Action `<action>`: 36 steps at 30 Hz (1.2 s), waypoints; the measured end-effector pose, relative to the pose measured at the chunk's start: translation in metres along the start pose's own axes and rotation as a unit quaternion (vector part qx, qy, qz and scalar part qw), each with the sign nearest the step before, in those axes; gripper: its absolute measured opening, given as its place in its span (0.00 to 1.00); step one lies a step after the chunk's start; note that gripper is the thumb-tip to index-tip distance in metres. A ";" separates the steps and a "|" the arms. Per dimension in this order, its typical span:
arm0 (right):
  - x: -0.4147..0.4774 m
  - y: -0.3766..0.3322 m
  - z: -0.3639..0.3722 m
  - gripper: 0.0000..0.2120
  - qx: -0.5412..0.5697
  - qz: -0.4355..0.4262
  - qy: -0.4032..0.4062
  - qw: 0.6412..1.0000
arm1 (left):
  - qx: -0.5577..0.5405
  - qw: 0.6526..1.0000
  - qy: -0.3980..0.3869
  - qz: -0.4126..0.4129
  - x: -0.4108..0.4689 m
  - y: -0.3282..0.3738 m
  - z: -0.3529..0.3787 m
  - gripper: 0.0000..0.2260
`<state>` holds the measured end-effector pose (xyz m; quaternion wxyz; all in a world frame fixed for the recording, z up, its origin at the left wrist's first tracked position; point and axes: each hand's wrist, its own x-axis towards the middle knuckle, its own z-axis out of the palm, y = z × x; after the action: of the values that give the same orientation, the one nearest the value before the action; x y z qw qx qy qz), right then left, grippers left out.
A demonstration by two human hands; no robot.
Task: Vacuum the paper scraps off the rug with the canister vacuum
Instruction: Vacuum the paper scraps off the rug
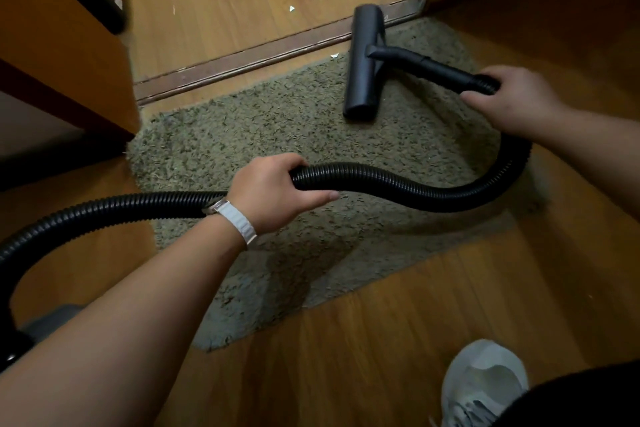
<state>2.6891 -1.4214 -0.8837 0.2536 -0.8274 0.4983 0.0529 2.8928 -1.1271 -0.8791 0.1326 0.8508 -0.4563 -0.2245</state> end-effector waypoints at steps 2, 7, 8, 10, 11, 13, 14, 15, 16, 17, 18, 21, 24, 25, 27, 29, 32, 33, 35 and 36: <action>0.010 -0.011 0.000 0.18 -0.001 -0.005 0.004 1.000 | -0.010 1.000 0.007 -0.011 0.002 0.000 -0.004 0.24; 0.031 -0.027 0.006 0.16 -0.018 -0.036 0.008 0.999 | -0.006 1.000 0.013 -0.022 0.004 0.001 -0.010 0.24; 0.033 -0.030 0.008 0.16 -0.020 -0.042 0.006 0.999 | -0.004 1.000 0.012 -0.024 0.004 0.001 -0.010 0.24; 0.037 -0.035 0.012 0.15 -0.021 -0.051 0.005 0.998 | -0.001 1.000 0.012 -0.026 0.002 0.001 -0.011 0.23; 0.038 -0.037 0.014 0.14 -0.021 -0.057 0.005 0.998 | 0.000 1.000 0.012 -0.026 0.002 0.001 -0.011 0.23; 0.040 -0.040 0.019 0.14 -0.023 -0.070 0.006 0.997 | 0.002 1.000 0.009 -0.029 0.001 0.000 -0.011 0.23; 0.040 -0.042 0.021 0.13 -0.024 -0.078 0.006 0.997 | 0.005 0.999 0.008 -0.031 0.000 -0.001 -0.012 0.23; 0.041 -0.043 0.023 0.13 -0.025 -0.087 0.006 0.996 | 0.010 0.999 0.008 -0.033 -0.001 -0.001 -0.012 0.22; 0.041 -0.045 0.024 0.13 -0.027 -0.095 0.005 0.995 | 0.019 0.999 0.009 -0.034 -0.003 -0.002 -0.011 0.22; 0.040 -0.045 0.025 0.12 -0.033 -0.103 0.003 0.994 | 0.028 0.999 0.008 -0.036 -0.004 -0.001 -0.011 0.23; 0.038 -0.045 0.025 0.12 -0.039 -0.109 0.001 0.993 | 0.033 0.999 0.007 -0.038 -0.006 0.000 -0.010 0.24; 0.033 -0.041 0.023 0.12 -0.049 -0.116 0.004 0.992 | 0.033 0.999 0.009 -0.042 -0.004 0.010 -0.008 0.24; 0.029 -0.029 0.017 0.12 -0.045 -0.099 0.012 0.994 | 0.037 0.999 0.009 -0.031 -0.001 0.022 -0.005 0.23; 0.028 -0.024 0.014 0.12 -0.043 -0.087 0.015 0.995 | 0.039 0.999 0.004 -0.028 0.000 0.025 -0.004 0.23; 0.024 -0.011 0.007 0.12 -0.042 -0.066 0.024 0.997 | 0.038 0.999 -0.003 -0.025 0.001 0.029 -0.001 0.23; 0.019 0.003 0.001 0.13 -0.046 -0.049 0.038 0.997 | 0.035 0.999 -0.005 -0.021 0.002 0.032 0.002 0.23; 0.012 0.022 -0.009 0.13 -0.052 -0.028 0.044 0.997 | 0.028 1.000 -0.003 -0.008 0.005 0.037 0.007 0.23; 0.009 0.028 -0.011 0.12 -0.053 -0.018 0.046 0.997 | 0.027 1.000 -0.004 -0.003 0.006 0.039 0.008 0.23; 0.004 0.039 -0.015 0.13 -0.055 0.006 0.051 0.997 | 0.028 1.000 -0.004 0.005 0.006 0.043 0.010 0.23; 0.002 0.044 -0.017 0.13 -0.054 0.016 0.051 0.997 | 0.028 1.000 -0.004 0.008 0.006 0.045 0.011 0.23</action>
<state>2.6499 -1.4471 -0.8855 0.1819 -0.8337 0.5198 0.0413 2.8580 -1.1567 -0.8706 0.1089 0.8499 -0.4692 -0.2137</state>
